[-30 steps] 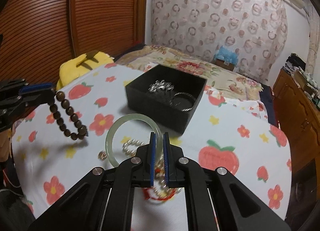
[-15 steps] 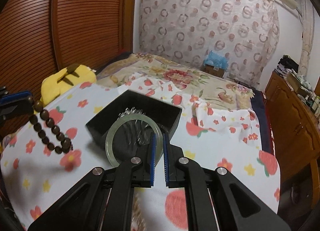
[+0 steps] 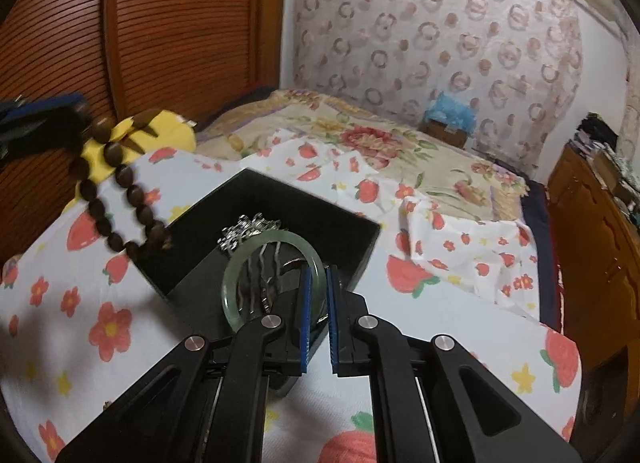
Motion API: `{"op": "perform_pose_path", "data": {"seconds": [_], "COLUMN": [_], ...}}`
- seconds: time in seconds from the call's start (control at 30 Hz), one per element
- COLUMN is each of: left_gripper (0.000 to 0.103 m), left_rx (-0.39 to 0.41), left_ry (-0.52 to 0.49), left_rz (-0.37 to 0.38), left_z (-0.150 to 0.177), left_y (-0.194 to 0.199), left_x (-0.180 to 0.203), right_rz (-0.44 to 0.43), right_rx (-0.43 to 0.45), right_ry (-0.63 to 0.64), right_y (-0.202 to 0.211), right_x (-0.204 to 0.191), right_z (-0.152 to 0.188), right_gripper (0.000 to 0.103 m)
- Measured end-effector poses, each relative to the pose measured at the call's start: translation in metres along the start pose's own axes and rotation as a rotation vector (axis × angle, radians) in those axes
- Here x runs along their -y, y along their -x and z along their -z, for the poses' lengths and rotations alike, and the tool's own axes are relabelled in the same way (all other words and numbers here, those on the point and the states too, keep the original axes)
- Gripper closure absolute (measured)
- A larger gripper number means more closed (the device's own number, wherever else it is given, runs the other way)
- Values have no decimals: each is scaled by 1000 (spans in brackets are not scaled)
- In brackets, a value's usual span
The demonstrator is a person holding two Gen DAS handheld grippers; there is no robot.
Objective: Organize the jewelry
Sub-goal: 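Lower the bead bracelet into the box and open the left tool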
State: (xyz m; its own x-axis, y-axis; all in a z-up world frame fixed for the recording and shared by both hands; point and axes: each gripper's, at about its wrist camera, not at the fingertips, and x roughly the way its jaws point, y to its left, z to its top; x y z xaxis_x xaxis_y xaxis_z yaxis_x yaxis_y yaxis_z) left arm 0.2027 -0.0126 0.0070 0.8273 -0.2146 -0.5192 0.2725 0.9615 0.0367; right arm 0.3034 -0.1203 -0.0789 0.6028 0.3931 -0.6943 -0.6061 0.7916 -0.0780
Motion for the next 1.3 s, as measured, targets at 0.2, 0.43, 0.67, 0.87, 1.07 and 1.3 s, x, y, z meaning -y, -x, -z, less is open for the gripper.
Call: {"op": "perform_pose_path", "data": {"seconds": [0.2,0.43,0.67,0.87,1.07,1.3], "left_gripper": [91,91,91,91,90,79], "left_rx": [-25,-45,-56,-62,-78,-69], "left_ry": [-3,-5,-19,-36,2,22], "left_rz": [19,21,28,25,24,11], "left_z": [-3,-5,-13,-22,-22,-9], "left_y": [-22,-38,-51,-64,-71,-49], "left_x": [1,-1,2,5,-1,-3], "right_rz": [-43,-67,-49,-47,-38,-34], "right_rx": [-22,-23,-8,0,5,5], "right_ry": [36,19,7,-20,-37,-49], "right_y": [0,3,15,26,37,51], "right_x": [-10,-10,-6,-1,0,-3], "right_z": [5,8,17,28,38,53], "right_gripper": [93,93,93,93,93,93]}}
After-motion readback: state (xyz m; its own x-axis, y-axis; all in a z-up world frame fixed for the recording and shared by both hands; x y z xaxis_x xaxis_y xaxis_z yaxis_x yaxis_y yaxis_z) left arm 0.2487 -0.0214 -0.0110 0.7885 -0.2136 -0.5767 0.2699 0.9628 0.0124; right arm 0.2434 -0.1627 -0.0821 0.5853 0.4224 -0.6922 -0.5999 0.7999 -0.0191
